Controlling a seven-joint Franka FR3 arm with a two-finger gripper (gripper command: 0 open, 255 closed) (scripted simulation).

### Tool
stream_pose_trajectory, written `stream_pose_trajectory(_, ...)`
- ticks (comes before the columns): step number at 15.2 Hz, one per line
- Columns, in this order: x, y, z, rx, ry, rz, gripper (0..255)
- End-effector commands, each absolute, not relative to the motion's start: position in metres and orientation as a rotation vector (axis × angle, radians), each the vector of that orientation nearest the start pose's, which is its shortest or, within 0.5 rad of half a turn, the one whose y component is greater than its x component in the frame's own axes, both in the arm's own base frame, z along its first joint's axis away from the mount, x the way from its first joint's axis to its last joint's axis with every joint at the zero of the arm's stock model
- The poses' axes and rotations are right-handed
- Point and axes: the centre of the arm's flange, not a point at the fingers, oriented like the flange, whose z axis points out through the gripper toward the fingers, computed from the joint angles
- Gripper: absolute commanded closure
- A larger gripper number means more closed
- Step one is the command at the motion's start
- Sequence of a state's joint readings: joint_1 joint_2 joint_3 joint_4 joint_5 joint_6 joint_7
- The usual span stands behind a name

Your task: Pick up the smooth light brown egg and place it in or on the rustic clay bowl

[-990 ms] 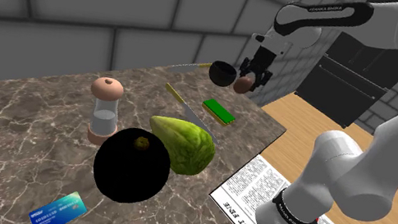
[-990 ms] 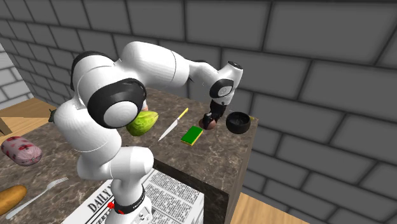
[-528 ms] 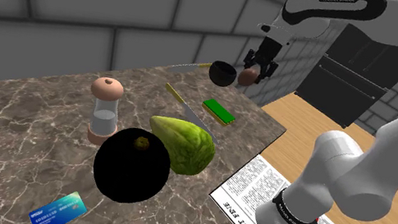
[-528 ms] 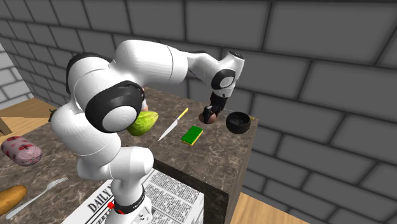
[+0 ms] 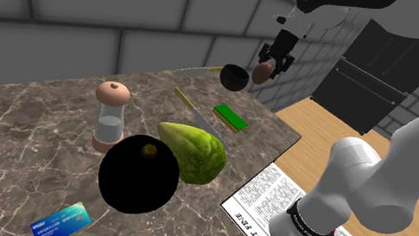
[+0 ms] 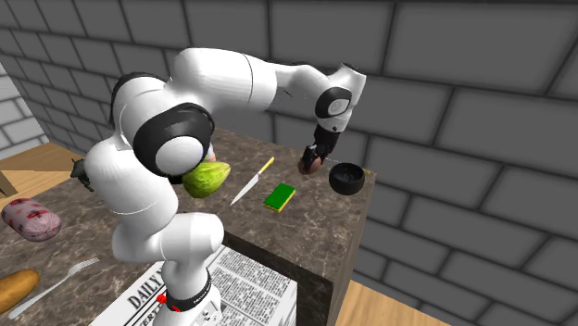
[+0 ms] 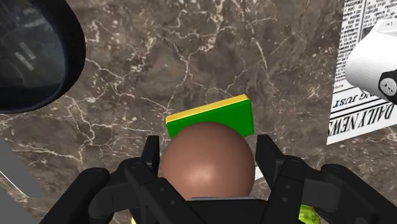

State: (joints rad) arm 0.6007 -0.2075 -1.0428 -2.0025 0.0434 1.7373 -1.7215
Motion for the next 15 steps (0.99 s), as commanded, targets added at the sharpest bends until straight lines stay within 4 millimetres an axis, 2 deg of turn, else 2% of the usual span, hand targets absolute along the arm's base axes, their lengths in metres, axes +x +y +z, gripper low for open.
stream_pose_trajectory(1,0.474,-0.247,0.492,-2.306,-1.748,-0.175,255)
stream_pose_trajectory(13,0.609,-0.34,0.493,-2.306,-1.748,-0.175,255)
stream_pose_trajectory(15,0.609,-0.34,0.482,-2.306,-1.748,-0.175,255)
